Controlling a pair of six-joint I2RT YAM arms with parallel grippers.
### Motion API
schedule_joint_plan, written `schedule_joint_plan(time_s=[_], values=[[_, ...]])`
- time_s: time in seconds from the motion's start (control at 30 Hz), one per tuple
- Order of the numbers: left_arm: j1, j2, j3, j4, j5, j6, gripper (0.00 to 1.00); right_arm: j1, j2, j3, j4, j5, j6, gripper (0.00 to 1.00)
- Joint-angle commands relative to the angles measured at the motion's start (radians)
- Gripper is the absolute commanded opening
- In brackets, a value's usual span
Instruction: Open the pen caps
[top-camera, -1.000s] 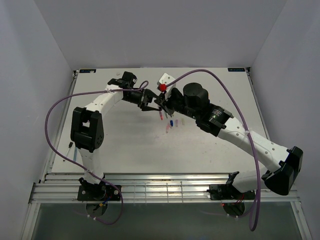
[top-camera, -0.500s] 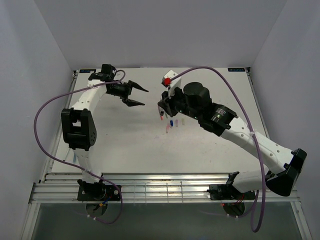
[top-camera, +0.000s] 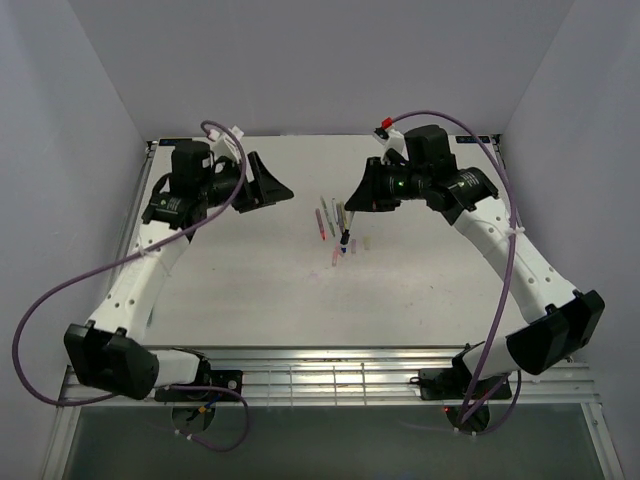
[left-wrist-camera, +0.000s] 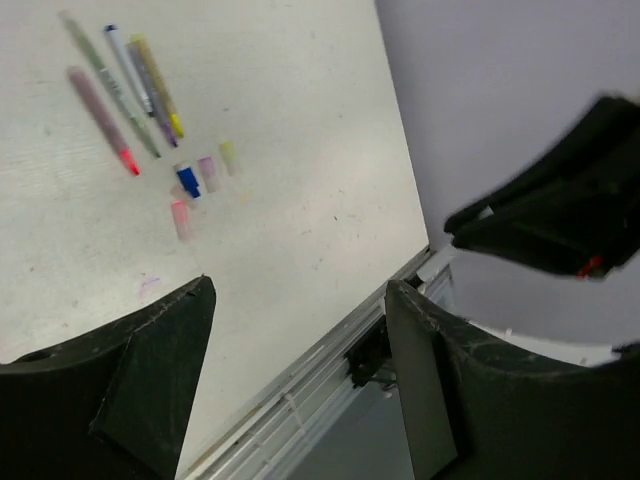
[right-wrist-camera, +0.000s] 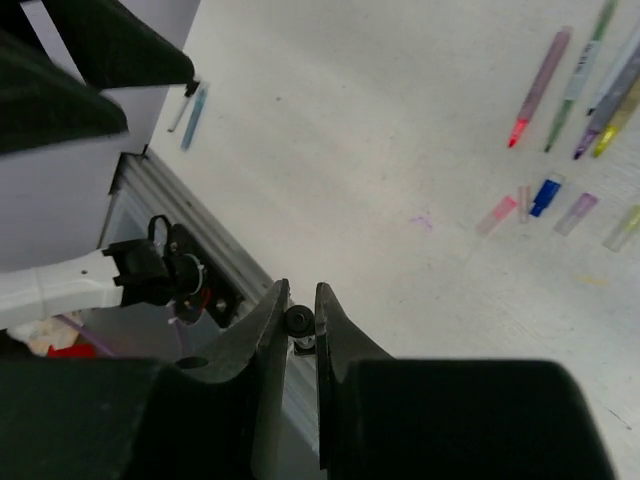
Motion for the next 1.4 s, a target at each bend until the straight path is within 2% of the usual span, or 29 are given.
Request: schedule_joint_plan(time_s=[0.0, 0.1, 0.13, 0.17, 0.33, 0.47, 0.7, 0.77, 0.9, 1.07, 1.37], values=[[-0.089, -0.185, -0.203, 0.291, 0.037, 0.206, 0.79, 0.005, 0.05, 0.114, -0.085, -0.223, 0.056, 0.08], [-0.092, -0.224, -0.308, 0.349, 0.173, 0.201, 0.77, 0.005, 0.093, 0.152, -0.099, -0.292, 0.073, 0.08], [-0.095, -0.219, -0.317, 0.349, 0.26, 0.206, 0.75, 0.005, 0.106, 0.158, -0.099, -0.3, 0.076, 0.08], [-0.098, -0.215, -0.322, 0.346, 0.289, 0.21, 0.72, 0.005, 0.112, 0.165, -0.099, -0.325, 0.082, 0.08], [-0.114, -0.248, -0.349, 0.352, 0.316, 0.238, 0.67, 0.008, 0.13, 0.116, -0.048, -0.401, 0.136, 0.08], [-0.117, -0.23, -0.357, 0.366, 0.416, 0.221, 0.63, 0.016, 0.118, 0.062, 0.053, -0.463, 0.203, 0.08], [-0.132, -0.208, -0.412, 0.593, 0.579, 0.056, 0.64, 0.031, 0.139, 0.037, 0.134, -0.487, 0.259, 0.08], [-0.138, -0.202, -0.432, 0.66, 0.597, 0.019, 0.65, 0.036, 0.15, 0.037, 0.154, -0.492, 0.271, 0.08], [-0.146, -0.195, -0.458, 0.674, 0.597, -0.023, 0.66, 0.042, 0.175, 0.054, 0.188, -0.498, 0.293, 0.08], [-0.157, -0.178, -0.474, 0.674, 0.599, -0.044, 0.6, 0.048, 0.209, 0.073, 0.205, -0.493, 0.294, 0.08], [-0.163, -0.149, -0.469, 0.685, 0.616, -0.072, 0.59, 0.054, 0.232, 0.077, 0.297, -0.512, 0.317, 0.08]])
